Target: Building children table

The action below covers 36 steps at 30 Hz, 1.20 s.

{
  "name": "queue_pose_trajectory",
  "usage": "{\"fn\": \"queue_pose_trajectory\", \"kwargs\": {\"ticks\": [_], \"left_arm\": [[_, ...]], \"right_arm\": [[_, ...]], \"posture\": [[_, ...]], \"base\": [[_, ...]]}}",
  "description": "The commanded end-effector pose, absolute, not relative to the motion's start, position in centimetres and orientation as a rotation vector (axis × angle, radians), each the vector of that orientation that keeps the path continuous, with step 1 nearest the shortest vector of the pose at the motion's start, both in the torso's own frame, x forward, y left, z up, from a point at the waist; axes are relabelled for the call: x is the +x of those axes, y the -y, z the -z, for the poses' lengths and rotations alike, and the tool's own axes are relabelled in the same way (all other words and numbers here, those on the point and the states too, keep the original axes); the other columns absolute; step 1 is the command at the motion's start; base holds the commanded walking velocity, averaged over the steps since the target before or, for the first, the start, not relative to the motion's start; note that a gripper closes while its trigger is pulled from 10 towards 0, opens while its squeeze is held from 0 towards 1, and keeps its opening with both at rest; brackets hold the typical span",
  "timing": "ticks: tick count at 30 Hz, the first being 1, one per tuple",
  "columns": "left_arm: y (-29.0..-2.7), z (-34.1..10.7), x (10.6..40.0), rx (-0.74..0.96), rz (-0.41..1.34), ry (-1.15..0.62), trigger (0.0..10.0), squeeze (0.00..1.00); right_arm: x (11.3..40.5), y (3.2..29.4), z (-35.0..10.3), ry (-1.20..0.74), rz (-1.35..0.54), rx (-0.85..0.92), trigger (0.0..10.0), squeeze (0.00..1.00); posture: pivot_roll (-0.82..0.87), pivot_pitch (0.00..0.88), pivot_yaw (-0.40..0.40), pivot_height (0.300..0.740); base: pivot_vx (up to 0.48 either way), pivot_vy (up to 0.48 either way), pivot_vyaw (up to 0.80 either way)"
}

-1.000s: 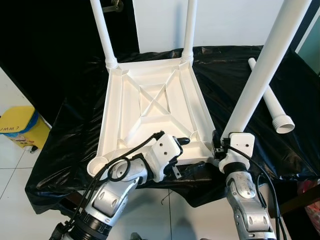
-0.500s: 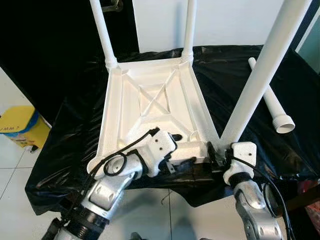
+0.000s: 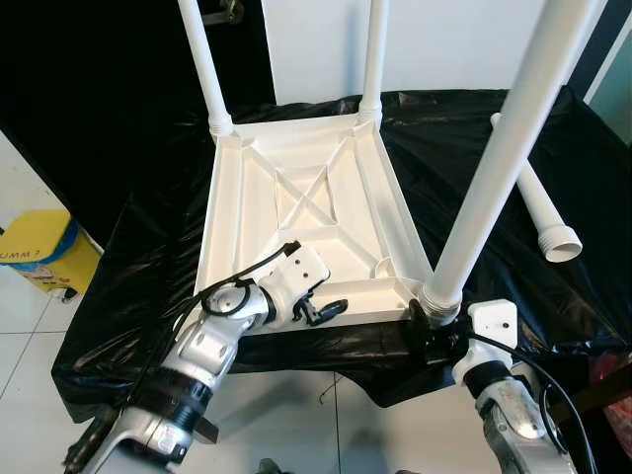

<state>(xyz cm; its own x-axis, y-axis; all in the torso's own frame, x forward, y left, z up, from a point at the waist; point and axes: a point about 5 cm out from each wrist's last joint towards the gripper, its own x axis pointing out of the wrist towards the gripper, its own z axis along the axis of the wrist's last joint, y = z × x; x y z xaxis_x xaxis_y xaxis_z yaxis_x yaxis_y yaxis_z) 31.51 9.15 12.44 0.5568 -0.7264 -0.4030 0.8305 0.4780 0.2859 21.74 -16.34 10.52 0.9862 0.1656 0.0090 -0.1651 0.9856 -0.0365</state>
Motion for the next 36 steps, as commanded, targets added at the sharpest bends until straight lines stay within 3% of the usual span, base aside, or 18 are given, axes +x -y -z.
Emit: {"fn": "queue_pose_trajectory", "kwargs": {"ticks": [1, 12, 13, 14, 15, 17, 18, 36], "left_arm": [[-11.1, -11.9, 33.2, 0.516, 0.626, -0.244, 10.0, 0.0], [-11.4, -12.0, 34.9, 0.48, 0.557, -0.318, 10.0, 0.0], [-11.4, -12.0, 35.0, 0.475, 0.555, -0.325, 5.6, 0.0], [-11.4, -12.0, 35.1, 0.472, 0.553, -0.331, 5.6, 0.0], [-11.5, -12.0, 35.2, 0.466, 0.552, -0.336, 2.7, 0.0], [-11.5, -12.0, 35.3, 0.462, 0.551, -0.34, 2.7, 0.0], [-11.5, -12.0, 35.4, 0.459, 0.551, -0.343, 0.0, 0.0], [-11.9, -12.2, 36.0, 0.436, 0.515, -0.339, 0.0, 0.0]], "right_arm": [[21.5, 16.2, -10.5, 0.013, -0.178, -0.024, 10.0, 0.0], [21.5, 16.2, -10.7, 0.02, -0.177, -0.024, 10.0, 0.0], [21.5, 16.2, -10.7, 0.021, -0.177, -0.024, 10.0, 0.0], [21.5, 16.2, -10.7, 0.022, -0.178, -0.023, 10.0, 0.0], [21.5, 16.2, -10.7, 0.022, -0.177, -0.023, 10.0, 0.0], [21.5, 16.2, -10.7, 0.022, -0.177, -0.023, 10.0, 0.0], [21.4, 16.3, -10.7, 0.023, -0.177, -0.022, 10.0, 0.0], [21.7, 16.6, -11.0, 0.034, -0.159, -0.03, 10.0, 0.0]], "posture": [[-0.1, 0.088, 0.068, 0.74], [-0.1, 0.093, 0.079, 0.74], [-0.1, 0.093, 0.082, 0.74], [-0.1, 0.093, 0.083, 0.74], [-0.1, 0.095, 0.084, 0.74], [-0.1, 0.095, 0.084, 0.74], [-0.1, 0.095, 0.085, 0.74], [-0.1, 0.096, 0.087, 0.74]], "base": [[0.0, 0.0, 0.0], [0.0, 0.0, 0.0], [0.0, 0.0, 0.0], [0.0, 0.0, 0.0], [0.0, 0.0, 0.0], [0.0, 0.0, 0.0], [0.0, 0.0, 0.0], [0.0, 0.0, 0.0]]}}
